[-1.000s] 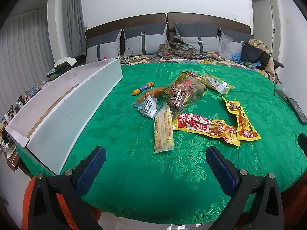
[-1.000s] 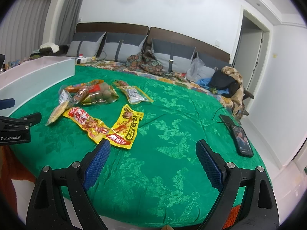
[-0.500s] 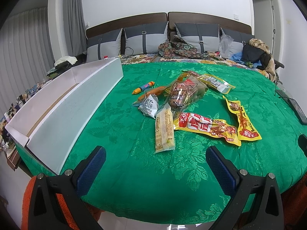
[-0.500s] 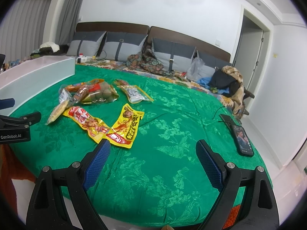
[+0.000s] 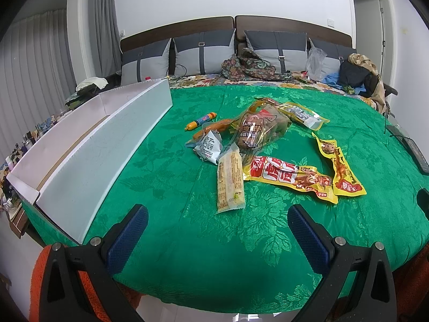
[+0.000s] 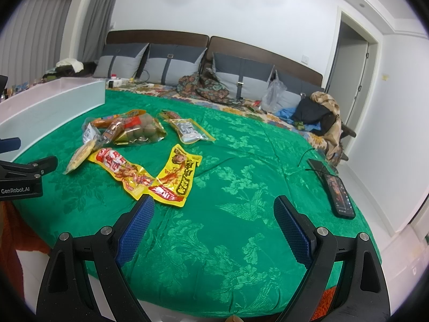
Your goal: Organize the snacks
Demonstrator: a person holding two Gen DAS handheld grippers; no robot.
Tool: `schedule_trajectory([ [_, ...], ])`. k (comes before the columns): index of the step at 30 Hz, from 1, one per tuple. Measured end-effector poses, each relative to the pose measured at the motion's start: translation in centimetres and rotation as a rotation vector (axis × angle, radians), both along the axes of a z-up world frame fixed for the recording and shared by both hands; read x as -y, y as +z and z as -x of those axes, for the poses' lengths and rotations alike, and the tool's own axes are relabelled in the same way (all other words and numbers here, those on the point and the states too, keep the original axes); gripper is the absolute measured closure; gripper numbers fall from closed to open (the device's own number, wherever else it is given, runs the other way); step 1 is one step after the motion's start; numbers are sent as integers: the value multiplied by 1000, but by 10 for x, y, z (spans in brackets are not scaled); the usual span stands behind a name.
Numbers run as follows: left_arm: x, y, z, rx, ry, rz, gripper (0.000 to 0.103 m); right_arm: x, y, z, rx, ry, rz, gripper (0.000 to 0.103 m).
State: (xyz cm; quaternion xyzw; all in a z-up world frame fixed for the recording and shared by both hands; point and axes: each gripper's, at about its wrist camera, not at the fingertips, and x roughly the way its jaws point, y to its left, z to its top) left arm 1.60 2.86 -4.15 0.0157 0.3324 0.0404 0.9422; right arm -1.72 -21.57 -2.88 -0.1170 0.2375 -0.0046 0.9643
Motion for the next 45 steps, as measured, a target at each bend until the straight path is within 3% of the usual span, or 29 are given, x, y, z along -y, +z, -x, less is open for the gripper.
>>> schedule_trajectory([
  [5,-4,-5,-3,-25,4,12,0,0,-2,1,-4,0,-1,10],
  [17,-21,-43,-38,-186,28,70,0,11,-5,-7,-66,-15,-47,10],
  [24,-38,-66,-58,-295,71,136,0,25,-23,-25,-209,-43,-119,10],
  [26,-35,-67,-58,-297,63,94,0,29,-32,-37,-267,-40,-150,10],
  [35,-36,-70,-52,-264,51,88,0,32,-72,-79,-428,-47,-170,10],
  [42,-38,-69,-54,-270,36,90,0,39,-73,-76,-421,-44,-218,9],
  [45,-42,-65,-65,-353,11,107,0,38,-74,-75,-406,-57,-225,9],
])
